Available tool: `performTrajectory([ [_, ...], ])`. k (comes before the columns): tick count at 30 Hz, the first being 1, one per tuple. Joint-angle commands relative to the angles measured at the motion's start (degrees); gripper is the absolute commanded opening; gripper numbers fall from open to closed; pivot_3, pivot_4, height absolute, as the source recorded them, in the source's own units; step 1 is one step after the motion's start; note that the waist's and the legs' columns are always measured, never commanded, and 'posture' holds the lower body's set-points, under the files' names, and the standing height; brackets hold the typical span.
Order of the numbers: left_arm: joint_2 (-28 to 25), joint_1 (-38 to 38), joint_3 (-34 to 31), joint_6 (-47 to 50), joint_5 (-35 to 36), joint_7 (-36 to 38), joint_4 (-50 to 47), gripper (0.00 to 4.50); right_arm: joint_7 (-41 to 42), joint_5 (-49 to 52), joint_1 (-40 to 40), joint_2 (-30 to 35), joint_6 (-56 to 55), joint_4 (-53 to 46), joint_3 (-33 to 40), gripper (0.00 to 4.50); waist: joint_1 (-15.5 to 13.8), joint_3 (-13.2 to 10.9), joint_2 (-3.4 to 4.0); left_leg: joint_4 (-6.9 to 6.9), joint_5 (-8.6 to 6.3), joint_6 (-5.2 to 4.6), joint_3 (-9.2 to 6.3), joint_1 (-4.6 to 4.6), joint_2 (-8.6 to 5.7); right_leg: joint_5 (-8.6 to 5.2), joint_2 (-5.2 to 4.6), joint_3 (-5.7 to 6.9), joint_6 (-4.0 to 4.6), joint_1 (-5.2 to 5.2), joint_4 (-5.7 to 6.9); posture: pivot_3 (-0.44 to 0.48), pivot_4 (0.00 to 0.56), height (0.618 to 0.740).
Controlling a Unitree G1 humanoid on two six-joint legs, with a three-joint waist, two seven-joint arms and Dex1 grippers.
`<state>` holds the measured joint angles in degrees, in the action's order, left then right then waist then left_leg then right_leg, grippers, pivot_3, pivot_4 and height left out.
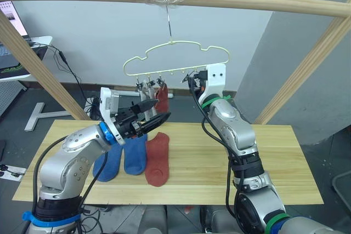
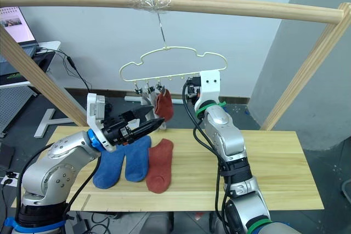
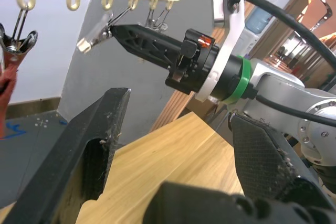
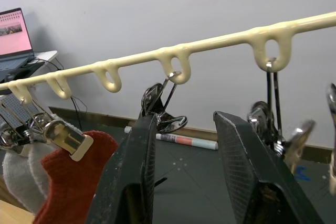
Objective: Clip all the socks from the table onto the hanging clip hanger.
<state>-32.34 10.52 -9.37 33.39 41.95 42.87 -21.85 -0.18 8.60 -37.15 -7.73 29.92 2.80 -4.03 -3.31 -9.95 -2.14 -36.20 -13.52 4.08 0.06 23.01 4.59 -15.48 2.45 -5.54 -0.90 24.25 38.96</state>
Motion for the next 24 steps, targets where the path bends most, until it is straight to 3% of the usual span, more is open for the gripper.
performTrajectory([
  [1, -0.7, -1.4, -1.8, -1.4, 0.7, 0.9, -2.4, 3.53, -0.8, 1.2, -1.2, -3.5, -0.1, -3.3, -0.5, 1.79, 0.0, 0.0, 0.01, 0.02, 0.0, 0.0, 0.0, 0.0, 0.0, 0.0, 0.0, 0.0, 0.01, 0.01, 0.0, 0.294, 0.167, 0.74],
  [12, -1.3, -2.1, -2.0, -4.2, -0.5, 3.8, 1.2, 3.53, -1.1, 3.5, 4.8, -3.1, 5.6, -13.1, -2.6, 1.79, 0.0, -0.1, 0.07, 0.16, 0.0, 0.0, -0.04, 0.0, 0.01, -0.17, 0.0, 0.06, 0.11, 0.06, 0.0, 0.285, 0.173, 0.74],
  [24, -1.5, -2.5, -2.2, -3.6, 0.2, 3.7, -0.7, 3.53, -5.2, 6.0, 3.1, -5.4, 6.1, -9.5, -0.5, 1.79, 0.1, -0.1, 0.1, 0.17, 0.0, 0.0, -0.03, 0.01, 0.01, -0.18, 0.0, 0.05, 0.11, 0.08, 0.0, 0.293, 0.177, 0.74],
])
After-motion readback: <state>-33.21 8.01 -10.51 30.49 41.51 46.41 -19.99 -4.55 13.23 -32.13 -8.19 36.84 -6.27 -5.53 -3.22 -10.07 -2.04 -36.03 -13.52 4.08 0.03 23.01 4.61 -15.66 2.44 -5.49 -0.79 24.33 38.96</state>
